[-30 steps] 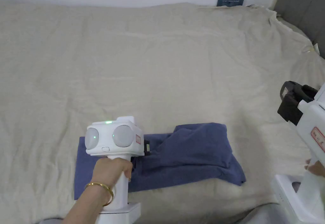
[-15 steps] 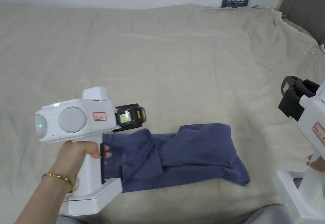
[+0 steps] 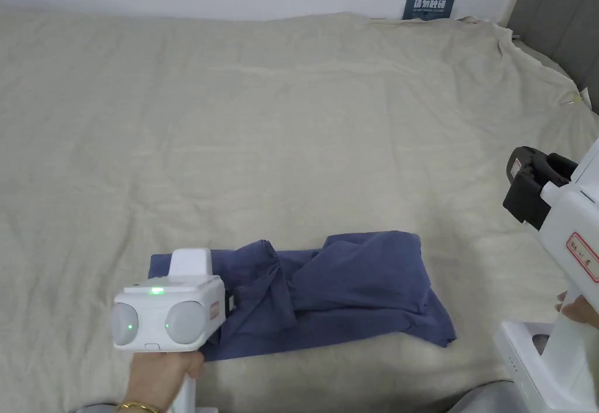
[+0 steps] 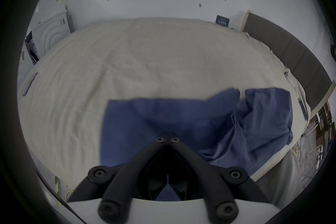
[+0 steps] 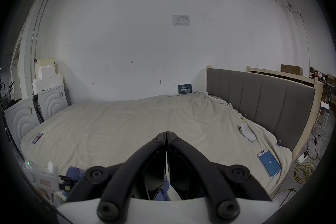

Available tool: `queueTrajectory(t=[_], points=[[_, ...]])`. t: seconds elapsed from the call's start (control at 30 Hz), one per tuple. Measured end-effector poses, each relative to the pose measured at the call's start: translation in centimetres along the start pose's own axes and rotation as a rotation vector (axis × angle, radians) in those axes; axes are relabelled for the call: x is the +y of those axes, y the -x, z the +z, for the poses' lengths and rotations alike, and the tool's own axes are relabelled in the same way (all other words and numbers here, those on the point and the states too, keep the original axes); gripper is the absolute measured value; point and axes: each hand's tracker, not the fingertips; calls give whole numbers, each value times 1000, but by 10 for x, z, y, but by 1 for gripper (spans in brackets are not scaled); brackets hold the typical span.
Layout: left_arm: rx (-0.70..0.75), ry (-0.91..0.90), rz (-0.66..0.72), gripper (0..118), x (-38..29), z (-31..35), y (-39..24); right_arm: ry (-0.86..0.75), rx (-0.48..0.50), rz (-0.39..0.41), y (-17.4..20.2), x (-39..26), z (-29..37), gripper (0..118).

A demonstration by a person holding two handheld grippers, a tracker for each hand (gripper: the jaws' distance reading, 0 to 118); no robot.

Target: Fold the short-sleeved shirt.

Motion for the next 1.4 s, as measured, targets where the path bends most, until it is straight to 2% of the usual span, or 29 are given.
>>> queueTrajectory(t=[0.1, 0.2, 0.37, 0.43, 0.53, 0.57, 0.63, 0.83, 0.97, 1.03, 1.07, 1.1, 1.13, 1.17, 1.27, 1.4], points=[[-38, -19, -16, 0, -11, 4, -26, 6, -12, 2, -4, -1, 1, 0], [-139, -4, -80, 0, -21, 5, -58, 14, -18, -6, -7, -3, 0, 0], [-119, 5, -159, 0, -34, -4, -103, 17, -22, -7, -10, -4, 2, 0], [-262, 73, -142, 0, -31, -1, -108, 17, -25, -6, -11, -4, 3, 0], [-241, 65, -173, 0, -29, 3, -118, 17, -30, -12, -12, -3, 3, 0], [-265, 58, -162, 0, -21, 9, -113, 16, -30, -16, -13, -3, 4, 0], [-362, 24, -50, 0, -1, 25, -97, 14, -26, -20, -13, -1, 4, 0], [-457, -124, 206, 0, 69, 71, -10, -1, -2, -27, -5, 5, 3, 0], [-478, -146, 279, 4, 89, 83, 51, -8, 18, -37, 1, 6, 1, 0], [-473, -126, 327, 20, 91, 81, 79, -9, 35, -54, 4, 6, -1, 0], [-491, -101, 331, 38, 90, 79, 92, -9, 38, -55, 6, 6, -1, 0], [-502, -61, 347, 73, 88, 79, 99, -9, 40, -53, 7, 7, -2, 0], [-509, -17, 354, 97, 86, 75, 109, -9, 42, -49, 9, 7, -2, 0], [-503, 28, 349, 116, 82, 72, 116, -8, 44, -46, 10, 7, -2, 0], [-490, 66, 344, 118, 70, 65, 140, -6, 47, -36, 13, 7, -3, 0], [-545, 117, 486, 118, 52, 46, 172, 9, 44, -27, 17, 6, -6, 0]])
